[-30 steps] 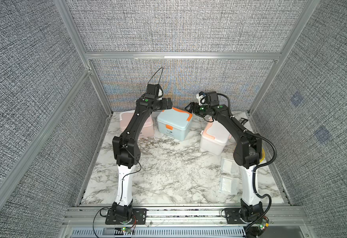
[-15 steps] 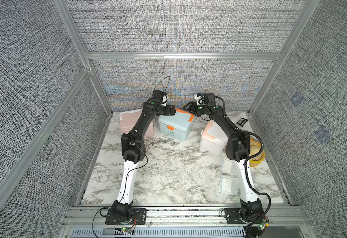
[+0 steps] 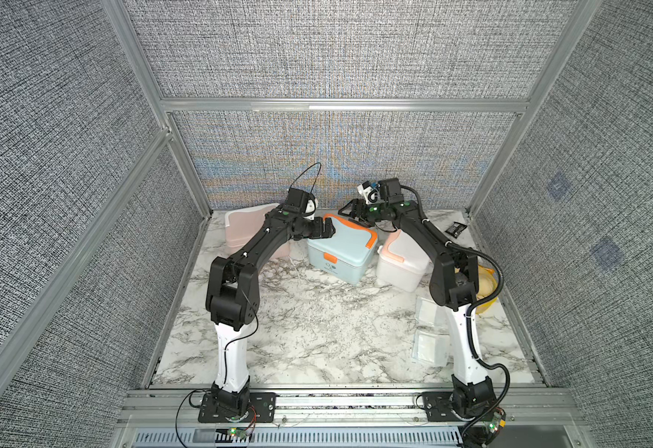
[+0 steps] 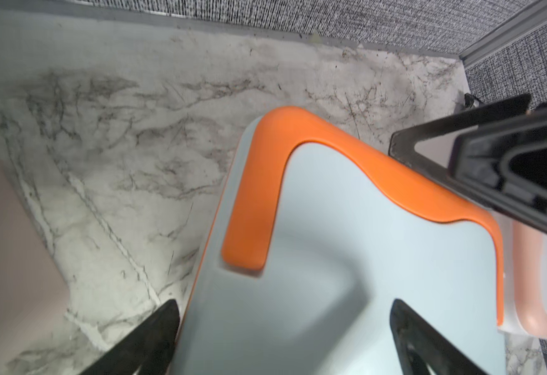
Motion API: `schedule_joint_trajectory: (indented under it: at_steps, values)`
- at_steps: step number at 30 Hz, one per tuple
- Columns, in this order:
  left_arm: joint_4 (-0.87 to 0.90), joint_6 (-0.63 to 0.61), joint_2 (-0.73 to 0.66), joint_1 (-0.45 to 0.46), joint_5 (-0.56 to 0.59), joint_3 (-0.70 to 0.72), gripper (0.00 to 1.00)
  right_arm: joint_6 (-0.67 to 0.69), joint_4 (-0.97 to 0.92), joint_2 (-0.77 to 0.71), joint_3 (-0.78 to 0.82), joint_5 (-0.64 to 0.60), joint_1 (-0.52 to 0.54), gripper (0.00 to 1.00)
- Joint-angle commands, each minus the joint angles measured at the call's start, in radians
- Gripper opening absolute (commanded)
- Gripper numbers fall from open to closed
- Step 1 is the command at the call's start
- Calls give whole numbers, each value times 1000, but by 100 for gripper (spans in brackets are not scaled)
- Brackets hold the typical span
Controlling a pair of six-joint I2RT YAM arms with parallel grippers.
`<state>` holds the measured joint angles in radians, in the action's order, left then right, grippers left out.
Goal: Open first aid kits and take out gauze
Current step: Move the first aid kit to the center of the board.
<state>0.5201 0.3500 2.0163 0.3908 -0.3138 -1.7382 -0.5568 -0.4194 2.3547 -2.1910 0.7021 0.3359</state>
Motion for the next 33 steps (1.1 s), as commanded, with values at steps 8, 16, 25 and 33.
schedule_joint_trajectory:
  at_steps: [8,16,25,33]
  values:
    - [-82,110,-371,10,81,411,100,77,-93,-66,140,90,88,69]
    - [-35,173,-717,8,195,692,100,198,-216,-88,107,156,209,69]
    - [2,160,-964,-14,251,787,100,364,-446,-102,22,145,360,72]
    - [3,162,-938,-80,161,744,100,286,-371,-359,232,-68,364,90]
